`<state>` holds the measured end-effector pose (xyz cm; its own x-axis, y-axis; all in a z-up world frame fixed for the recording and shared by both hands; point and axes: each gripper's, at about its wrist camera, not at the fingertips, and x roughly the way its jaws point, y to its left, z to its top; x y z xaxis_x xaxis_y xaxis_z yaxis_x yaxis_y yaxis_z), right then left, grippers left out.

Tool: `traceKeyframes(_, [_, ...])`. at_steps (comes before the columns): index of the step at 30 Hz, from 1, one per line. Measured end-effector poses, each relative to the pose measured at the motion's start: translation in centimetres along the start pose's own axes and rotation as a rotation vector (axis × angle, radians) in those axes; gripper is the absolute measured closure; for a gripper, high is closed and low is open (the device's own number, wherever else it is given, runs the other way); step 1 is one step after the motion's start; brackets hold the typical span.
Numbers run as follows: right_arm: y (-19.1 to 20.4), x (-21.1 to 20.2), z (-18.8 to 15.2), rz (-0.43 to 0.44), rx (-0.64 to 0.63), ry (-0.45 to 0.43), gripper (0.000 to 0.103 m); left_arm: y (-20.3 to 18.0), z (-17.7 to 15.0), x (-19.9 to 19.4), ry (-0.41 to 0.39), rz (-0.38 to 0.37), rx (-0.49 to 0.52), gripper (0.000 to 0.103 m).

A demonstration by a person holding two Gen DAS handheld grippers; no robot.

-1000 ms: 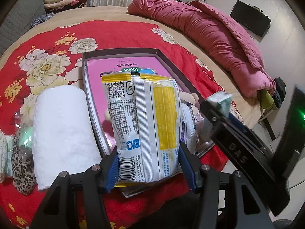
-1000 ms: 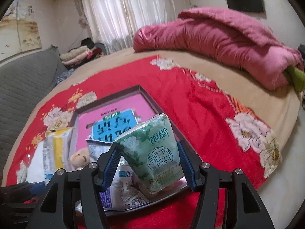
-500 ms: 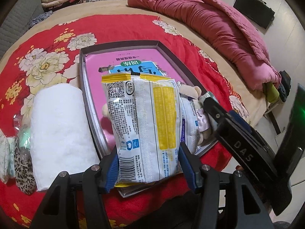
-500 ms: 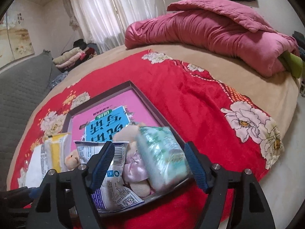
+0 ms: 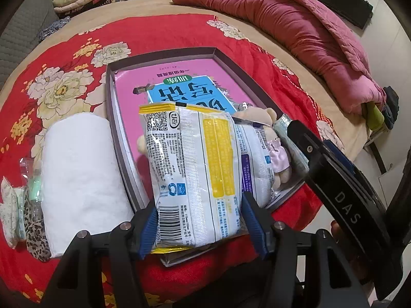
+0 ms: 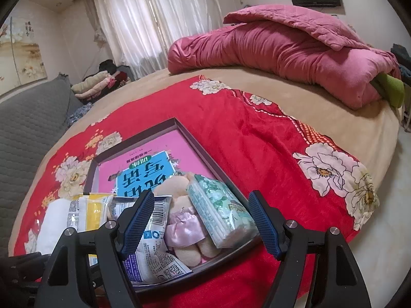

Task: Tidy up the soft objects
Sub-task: 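Lower the tissue pack into the tray and open the right gripper while the left lowers the yellow packet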

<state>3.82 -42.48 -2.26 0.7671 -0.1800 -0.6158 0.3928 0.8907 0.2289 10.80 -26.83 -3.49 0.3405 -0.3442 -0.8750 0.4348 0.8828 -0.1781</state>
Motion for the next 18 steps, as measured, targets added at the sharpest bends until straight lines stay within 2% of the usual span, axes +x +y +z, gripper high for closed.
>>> traceKeyframes(18, [-0.2,-0.1,0.0,-0.002,0.003,-0.007,0.026,0.7,0.5,-1.7,-0.099,-0.036,-0.018,0.041])
